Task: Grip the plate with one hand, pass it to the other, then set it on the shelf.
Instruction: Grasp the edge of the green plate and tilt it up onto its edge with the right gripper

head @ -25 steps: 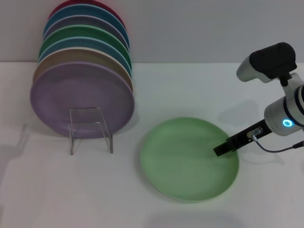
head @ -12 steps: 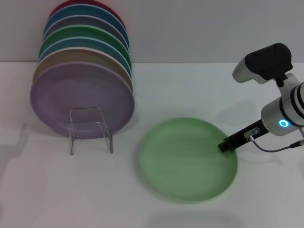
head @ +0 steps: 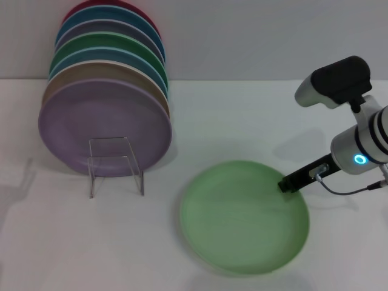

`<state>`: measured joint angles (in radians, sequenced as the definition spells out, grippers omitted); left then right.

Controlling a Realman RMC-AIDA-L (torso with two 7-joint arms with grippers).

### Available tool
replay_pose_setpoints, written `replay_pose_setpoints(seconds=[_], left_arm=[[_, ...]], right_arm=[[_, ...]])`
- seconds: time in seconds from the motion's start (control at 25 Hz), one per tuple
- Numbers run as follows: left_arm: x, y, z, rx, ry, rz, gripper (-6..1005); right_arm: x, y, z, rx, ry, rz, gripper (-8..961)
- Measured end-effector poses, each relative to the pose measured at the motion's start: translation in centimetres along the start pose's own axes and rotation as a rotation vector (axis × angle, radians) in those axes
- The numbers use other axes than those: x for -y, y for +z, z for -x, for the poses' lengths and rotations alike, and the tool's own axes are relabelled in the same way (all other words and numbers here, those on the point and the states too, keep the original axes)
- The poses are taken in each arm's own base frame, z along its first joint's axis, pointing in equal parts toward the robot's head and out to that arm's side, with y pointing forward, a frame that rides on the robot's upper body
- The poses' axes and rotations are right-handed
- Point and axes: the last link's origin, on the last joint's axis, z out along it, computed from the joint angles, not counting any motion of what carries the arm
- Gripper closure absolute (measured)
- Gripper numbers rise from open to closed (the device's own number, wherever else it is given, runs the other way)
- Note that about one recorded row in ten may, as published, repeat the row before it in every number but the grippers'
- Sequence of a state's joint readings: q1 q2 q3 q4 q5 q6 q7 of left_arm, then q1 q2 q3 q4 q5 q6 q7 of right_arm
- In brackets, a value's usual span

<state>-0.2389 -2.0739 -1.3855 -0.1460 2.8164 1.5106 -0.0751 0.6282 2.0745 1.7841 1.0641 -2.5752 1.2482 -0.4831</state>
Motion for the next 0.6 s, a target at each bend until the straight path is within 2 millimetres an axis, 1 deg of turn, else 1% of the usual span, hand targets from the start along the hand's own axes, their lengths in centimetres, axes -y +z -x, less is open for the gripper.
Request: replay_pose_setpoints(seconds=[0.12,0.16,0.44,0.6], left_arm=[[0.0,0.0,0.0,-0.002,0.000,0.002,221],[-0.1,-0.1,0.0,-0.001,0.000,0.004,221],[-0.1,-0.1,0.0,-0.002,-0.001,0.007,221],[-0.1,-0.1,-0.1,-0.005,-0.002,0.007,221]], right_arm=[[0.0,-0.6,0.1,0.037,0.009,0.006,872],[-0.1,-0.9,0.1,0.055,0.015,0.015,921],[-0.2,-1.1,-0.1,0.070,0.021,0.027,954],[-0.1,-1.4,-0.3,0.078,0.024,0.024,952]])
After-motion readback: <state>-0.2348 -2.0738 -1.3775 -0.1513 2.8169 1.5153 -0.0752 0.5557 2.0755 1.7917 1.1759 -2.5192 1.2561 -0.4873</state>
